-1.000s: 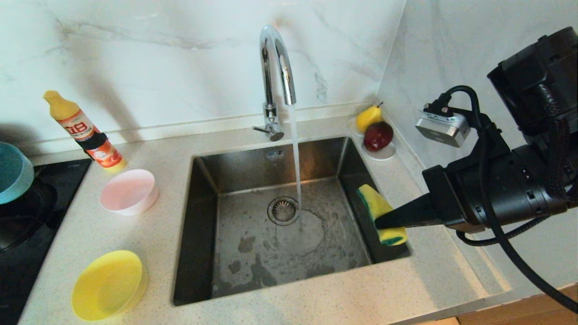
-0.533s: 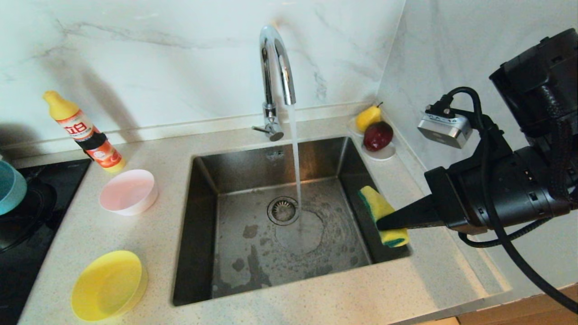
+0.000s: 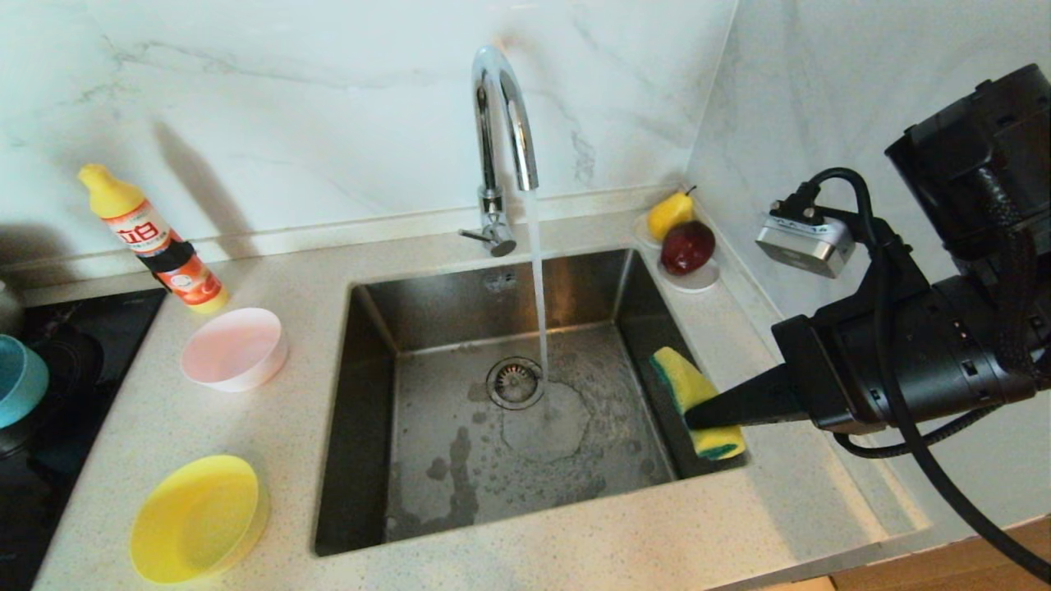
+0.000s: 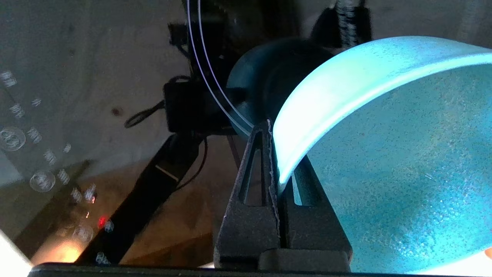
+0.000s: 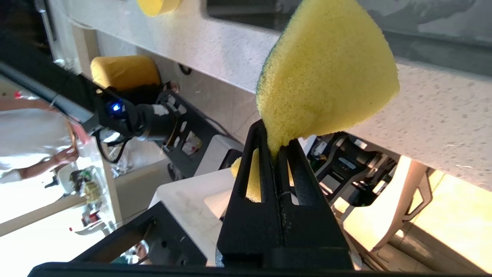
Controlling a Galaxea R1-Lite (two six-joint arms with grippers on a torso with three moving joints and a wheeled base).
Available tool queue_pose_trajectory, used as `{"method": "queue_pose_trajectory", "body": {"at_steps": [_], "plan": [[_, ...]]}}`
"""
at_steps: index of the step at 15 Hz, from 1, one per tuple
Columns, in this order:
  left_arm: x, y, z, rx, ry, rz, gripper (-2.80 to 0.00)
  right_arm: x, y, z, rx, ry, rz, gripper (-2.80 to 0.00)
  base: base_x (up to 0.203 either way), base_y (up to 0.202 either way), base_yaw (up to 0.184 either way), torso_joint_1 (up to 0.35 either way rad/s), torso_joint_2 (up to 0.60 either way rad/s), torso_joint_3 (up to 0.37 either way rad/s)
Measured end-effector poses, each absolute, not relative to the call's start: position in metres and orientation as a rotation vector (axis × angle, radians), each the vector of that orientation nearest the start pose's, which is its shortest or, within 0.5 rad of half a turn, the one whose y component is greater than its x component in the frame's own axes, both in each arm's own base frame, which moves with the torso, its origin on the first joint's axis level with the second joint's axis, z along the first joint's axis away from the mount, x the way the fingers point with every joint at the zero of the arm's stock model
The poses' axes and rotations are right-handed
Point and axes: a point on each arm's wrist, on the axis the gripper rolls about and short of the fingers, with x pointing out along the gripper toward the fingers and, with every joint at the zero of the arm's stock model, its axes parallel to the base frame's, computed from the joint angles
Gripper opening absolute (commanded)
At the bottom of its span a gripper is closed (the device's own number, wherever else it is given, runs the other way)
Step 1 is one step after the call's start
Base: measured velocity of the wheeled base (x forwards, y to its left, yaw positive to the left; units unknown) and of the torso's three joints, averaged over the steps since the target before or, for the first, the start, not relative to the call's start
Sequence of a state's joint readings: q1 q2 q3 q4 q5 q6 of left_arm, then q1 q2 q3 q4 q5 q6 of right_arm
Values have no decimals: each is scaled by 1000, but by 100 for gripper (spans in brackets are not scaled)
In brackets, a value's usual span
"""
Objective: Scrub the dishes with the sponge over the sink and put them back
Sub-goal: Wash the bowl
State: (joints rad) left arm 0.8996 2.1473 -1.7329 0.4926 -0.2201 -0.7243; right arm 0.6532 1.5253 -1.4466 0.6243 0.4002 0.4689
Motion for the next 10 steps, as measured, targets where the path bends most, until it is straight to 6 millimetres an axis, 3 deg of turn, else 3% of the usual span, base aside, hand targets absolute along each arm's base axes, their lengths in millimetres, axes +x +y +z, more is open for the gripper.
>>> {"method": "queue_pose_trajectory", "body": {"at_steps": [10], "plan": [[277, 345, 150, -1196, 564, 936, -280, 190, 156, 291, 316, 952, 824, -280, 0, 0, 0, 0, 0, 0]]}}
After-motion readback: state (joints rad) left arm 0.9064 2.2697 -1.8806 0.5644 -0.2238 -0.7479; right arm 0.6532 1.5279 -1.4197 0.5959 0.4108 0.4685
